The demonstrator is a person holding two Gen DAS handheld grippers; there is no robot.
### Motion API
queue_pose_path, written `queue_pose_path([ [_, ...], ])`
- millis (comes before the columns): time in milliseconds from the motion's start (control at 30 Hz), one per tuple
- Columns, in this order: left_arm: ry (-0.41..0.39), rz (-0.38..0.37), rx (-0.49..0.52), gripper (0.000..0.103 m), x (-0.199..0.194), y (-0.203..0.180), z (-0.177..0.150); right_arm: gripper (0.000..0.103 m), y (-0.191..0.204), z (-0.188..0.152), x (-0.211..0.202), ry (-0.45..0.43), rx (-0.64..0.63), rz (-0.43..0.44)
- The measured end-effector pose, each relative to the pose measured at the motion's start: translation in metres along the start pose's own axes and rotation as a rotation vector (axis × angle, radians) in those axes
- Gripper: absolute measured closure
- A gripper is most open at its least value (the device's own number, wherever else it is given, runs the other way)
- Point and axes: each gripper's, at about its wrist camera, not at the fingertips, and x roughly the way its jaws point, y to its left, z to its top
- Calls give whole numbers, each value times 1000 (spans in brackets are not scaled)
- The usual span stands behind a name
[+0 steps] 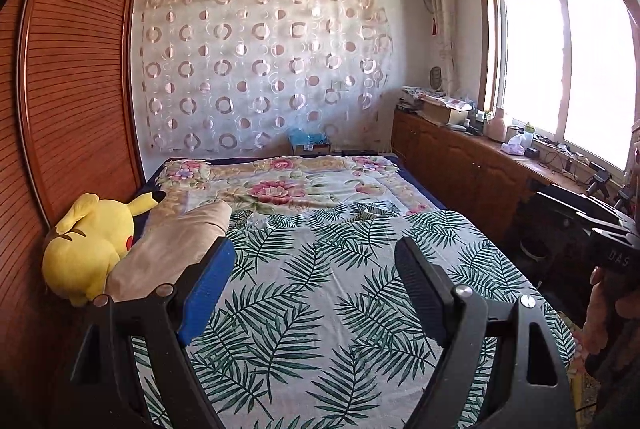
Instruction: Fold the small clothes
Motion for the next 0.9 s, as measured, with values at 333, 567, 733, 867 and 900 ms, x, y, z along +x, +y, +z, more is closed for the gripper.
queue_pose_path([
  [333, 2, 26, -9, 20, 0, 2, -2, 23, -8, -2, 16, -1, -1, -11],
  [567, -2, 35, -5, 20, -1, 6, -4, 23, -20, -5, 17, 2, -2, -14],
  [733, -3, 38, -7, 20, -2, 8, -5, 23, -27, -5, 16, 2, 0, -16],
  [867, -3, 40, -7, 20, -3, 9, -5, 23, -29, -5, 16, 0, -1, -15],
  [900, -3, 39, -6, 20, -3, 8, -5, 23, -29, -6, 16, 0, -2, -14],
])
